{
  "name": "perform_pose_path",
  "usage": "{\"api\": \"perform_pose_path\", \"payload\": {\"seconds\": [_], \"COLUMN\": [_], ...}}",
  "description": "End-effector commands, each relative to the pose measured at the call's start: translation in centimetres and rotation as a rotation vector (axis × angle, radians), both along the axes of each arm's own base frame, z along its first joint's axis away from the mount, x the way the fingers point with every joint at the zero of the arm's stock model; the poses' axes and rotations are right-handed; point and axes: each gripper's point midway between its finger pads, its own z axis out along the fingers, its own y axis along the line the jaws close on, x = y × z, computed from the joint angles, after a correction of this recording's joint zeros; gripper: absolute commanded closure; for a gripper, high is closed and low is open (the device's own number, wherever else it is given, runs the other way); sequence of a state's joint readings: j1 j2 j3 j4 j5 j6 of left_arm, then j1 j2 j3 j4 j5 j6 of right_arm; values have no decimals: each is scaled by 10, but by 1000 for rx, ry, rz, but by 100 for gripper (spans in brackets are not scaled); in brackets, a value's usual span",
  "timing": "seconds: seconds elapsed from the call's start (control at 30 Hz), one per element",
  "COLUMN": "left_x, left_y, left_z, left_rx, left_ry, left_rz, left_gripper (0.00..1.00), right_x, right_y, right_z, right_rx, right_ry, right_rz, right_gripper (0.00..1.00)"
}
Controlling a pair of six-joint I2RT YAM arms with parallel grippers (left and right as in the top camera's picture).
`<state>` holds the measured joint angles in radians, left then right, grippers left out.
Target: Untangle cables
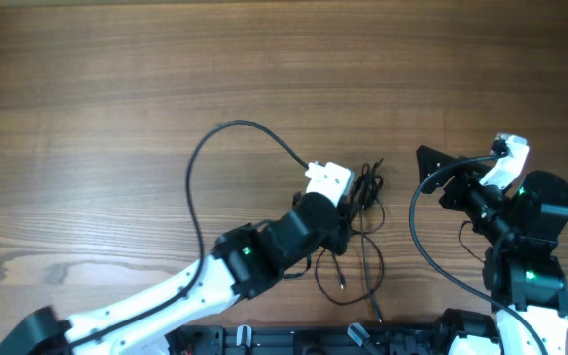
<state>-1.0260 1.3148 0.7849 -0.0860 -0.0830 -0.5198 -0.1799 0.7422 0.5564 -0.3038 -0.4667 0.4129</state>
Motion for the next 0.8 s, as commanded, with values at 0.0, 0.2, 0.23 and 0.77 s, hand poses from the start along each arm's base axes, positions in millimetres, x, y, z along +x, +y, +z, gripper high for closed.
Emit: {"api": "perform_pose_path", "payload": {"seconds": [0.0,0.2,0.23,0.77], "left_x": [-15,-16,-15,26], "left_y": [-16,-27,-28,-20], "left_z": [-31,-64,-70,-113], "left_rx": [-51,-65,-64,-7], "left_ry": [231,360,378,265], "left_rz": [27,79,98,277], "left_gripper": [70,65,65,59], "right_x": [2,2,2,1], "right_y": [-6,-6,-6,-6], "right_z": [2,2,2,1], "right_rx": [-3,-3,-3,-3], "right_ry": [1,1,1,5], "right_rz": [-34,-34,-34,-34], "right_gripper": [0,0,0,0]}}
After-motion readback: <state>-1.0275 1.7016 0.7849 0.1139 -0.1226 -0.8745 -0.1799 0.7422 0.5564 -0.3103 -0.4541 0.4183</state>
